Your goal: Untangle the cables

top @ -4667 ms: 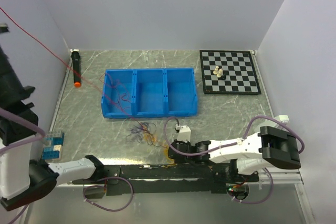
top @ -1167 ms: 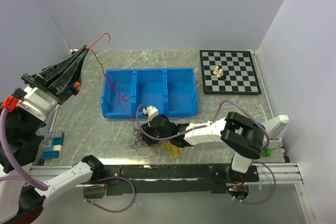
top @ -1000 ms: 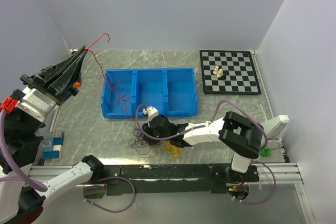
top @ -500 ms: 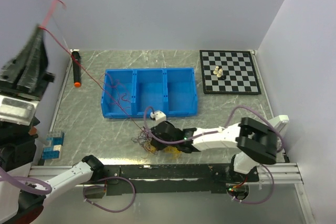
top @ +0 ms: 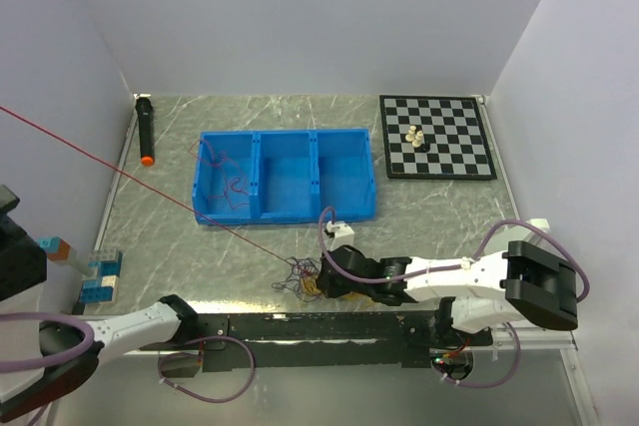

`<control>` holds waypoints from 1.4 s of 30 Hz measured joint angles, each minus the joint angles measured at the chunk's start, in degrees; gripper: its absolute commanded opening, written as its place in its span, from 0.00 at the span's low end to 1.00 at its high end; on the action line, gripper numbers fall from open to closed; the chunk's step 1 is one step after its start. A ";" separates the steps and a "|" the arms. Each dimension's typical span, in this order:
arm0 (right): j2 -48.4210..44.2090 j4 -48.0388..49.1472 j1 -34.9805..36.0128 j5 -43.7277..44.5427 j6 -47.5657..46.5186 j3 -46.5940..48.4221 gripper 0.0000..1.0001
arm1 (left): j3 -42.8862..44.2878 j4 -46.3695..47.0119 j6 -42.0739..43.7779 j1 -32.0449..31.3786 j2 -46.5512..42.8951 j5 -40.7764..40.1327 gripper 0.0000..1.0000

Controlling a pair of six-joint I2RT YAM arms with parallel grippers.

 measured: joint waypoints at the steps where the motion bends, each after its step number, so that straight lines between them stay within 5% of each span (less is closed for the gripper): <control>1: -0.37 0.09 0.02 0.04 0.46 -0.11 0.00 | 1.51 0.59 1.09 0.00 1.16 0.00 0.01; 9: -0.37 -2.58 0.02 1.05 3.19 -2.86 0.00 | 22.40 5.44 12.20 0.00 16.33 7.48 0.01; 15: 0.37 -3.45 0.09 1.31 4.52 -2.89 0.00 | 17.68 8.31 16.76 0.00 14.14 14.43 0.01; 26: 0.35 -3.43 1.36 2.64 4.42 -2.89 0.00 | 3.52 11.37 14.71 0.00 7.06 11.54 0.01; 42: -0.70 -3.45 3.72 3.54 4.02 -2.99 0.00 | 3.82 14.32 13.94 0.00 12.70 3.80 0.02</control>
